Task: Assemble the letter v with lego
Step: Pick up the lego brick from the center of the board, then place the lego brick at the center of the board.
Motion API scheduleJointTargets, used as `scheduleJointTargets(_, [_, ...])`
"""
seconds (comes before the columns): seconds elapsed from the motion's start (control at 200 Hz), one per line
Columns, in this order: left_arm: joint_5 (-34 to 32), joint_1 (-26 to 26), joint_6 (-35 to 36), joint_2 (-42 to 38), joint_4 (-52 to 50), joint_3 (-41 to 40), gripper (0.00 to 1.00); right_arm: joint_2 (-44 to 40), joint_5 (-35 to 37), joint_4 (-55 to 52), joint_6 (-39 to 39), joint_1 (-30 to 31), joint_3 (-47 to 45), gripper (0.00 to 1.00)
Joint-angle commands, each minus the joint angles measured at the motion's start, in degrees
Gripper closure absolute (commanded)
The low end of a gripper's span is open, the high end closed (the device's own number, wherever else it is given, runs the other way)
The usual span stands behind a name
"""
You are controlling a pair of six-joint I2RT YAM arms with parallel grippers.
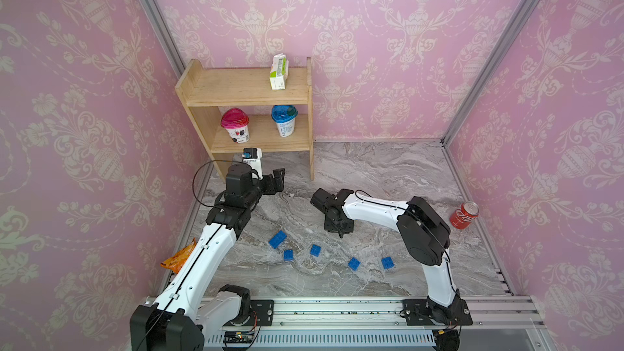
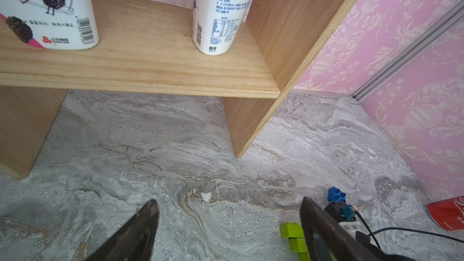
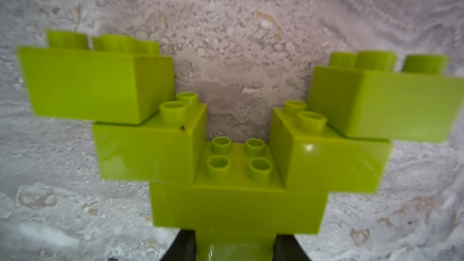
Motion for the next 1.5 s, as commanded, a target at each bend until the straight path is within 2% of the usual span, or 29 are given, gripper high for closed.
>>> scheduleJointTargets(0.0, [0.7, 0.0, -0.5, -0.6, 0.3, -0.2, 0.11, 1.2, 1.9, -1.7, -2.2, -0.4, 1.4, 0.68])
scheduleJointTargets(0.125, [0.6, 0.0, -0.5, 0.0, 0.3, 0.1, 0.11, 1.7, 2.6, -2.0, -4.8, -0.5, 2.7, 0.72])
scheduleJointTargets(0.31, [0.1, -0.1, -0.4, 1.0, 0.2, 0.1, 0.11, 1.3, 3.7, -1.6, -10.6, -1.5, 5.7, 0.72])
scheduleJointTargets(0.465, [-0.8, -0.1, -0.1, 1.6, -0.5, 0.1, 0.11, 3.7, 3.1, -2.9, -17.1, -4.1, 10.7, 0.72])
scheduleJointTargets(0.7, [-2.0, -0.1, 0.1, 1.2, -1.5, -0.2, 0.11, 8.4, 1.8, -3.2, -22.4, -8.9, 17.5, 0.73])
scheduleJointTargets(0.931, [-3.1, -0.1, 0.5, 0.3, -3.0, -0.2, 0.11, 12.8, 0.1, -4.3, -25.2, -12.4, 23.8, 0.73])
scheduleJointTargets(1.241, [-3.4, -0.1, 0.4, -0.1, -3.5, -0.8, 0.11, 16.5, -2.0, -4.7, -26.9, -14.4, 26.1, 0.73])
scheduleJointTargets(1.321, [-3.6, -0.1, 0.3, -0.1, -4.0, -0.8, 0.11, 16.7, -2.5, -4.7, -27.0, -14.5, 26.1, 0.69])
scheduleJointTargets(1.496, [-6.9, -0.3, -0.1, -0.2, -10.4, 0.2, 0.05, 16.4, -2.6, -4.8, -27.3, -14.5, 25.6, 0.37])
